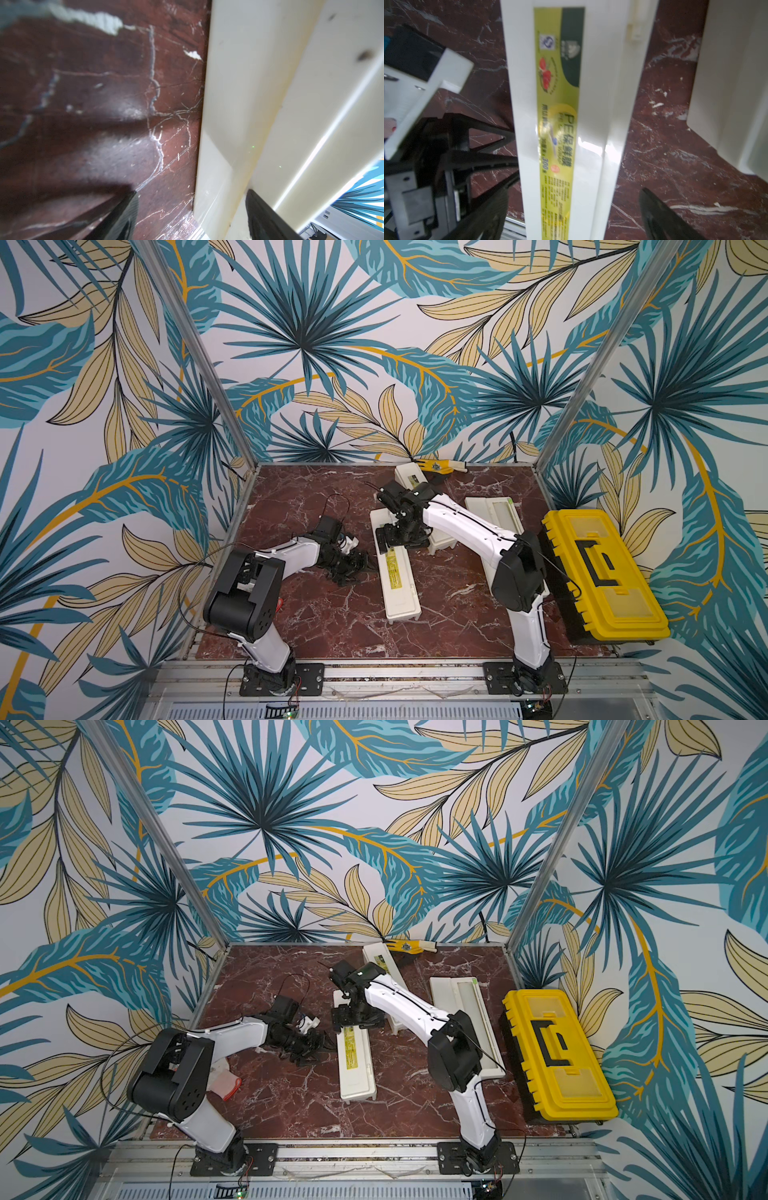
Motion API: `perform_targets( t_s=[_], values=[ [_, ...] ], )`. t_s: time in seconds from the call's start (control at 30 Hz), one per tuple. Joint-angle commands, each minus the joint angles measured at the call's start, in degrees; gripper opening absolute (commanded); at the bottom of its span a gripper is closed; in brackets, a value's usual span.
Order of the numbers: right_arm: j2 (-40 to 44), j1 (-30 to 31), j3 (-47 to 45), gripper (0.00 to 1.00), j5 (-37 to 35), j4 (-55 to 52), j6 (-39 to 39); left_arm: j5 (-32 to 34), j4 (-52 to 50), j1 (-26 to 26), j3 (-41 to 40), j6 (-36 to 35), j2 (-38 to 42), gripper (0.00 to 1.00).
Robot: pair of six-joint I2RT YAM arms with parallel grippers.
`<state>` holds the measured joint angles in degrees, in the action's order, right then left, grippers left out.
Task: Put plastic wrap rolls into dispensers
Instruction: Close the lid on the plastic wrap cutting box.
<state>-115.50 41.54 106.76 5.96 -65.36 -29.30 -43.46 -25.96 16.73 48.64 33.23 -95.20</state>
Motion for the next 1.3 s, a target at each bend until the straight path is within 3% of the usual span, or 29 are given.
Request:
perform_targets(
  t_s=[0.0,0.17,0.37,0.6,0.87,1.07,1.17,1.27],
  values=[
    [6.60,-1.68,-6.89,0.97,5.70,6.45,3.66,-0.48,0.76,0.58,1.71,0.34,-0.77,0.82],
    [10.72,-3.28,-17.77,0.94,14.31,12.06,6.88,-0.54,0.78,0.93,2.23,0.69,-1.28,0.82],
    [17.82,-5.19,-35.82,0.87,24.54,27.89,5.39,-0.58,0.81,1.71,2.20,1.39,-1.46,0.82],
    [19.79,-5.24,-49.18,0.81,35.14,42.50,3.11,-0.86,-0.89,3.53,2.40,1.22,-2.60,0.82],
    [19.78,-6.86,-62.87,0.63,39.94,54.11,-0.86,-1.04,-1.47,3.91,1.54,1.46,-3.37,0.82],
    [14.24,-7.08,-64.27,0.51,39.50,54.31,-0.09,0.55,-1.97,3.87,1.14,1.33,-3.30,0.82],
    [16.12,-8.33,-63.70,0.50,37.73,54.05,0.30,2.58,-2.34,3.90,1.91,1.09,-1.76,0.83],
    [19.41,-10.58,-61.70,0.60,34.69,50.93,1.30,4.53,-3.18,3.58,3.35,0.48,0.18,0.85]
  ],
)
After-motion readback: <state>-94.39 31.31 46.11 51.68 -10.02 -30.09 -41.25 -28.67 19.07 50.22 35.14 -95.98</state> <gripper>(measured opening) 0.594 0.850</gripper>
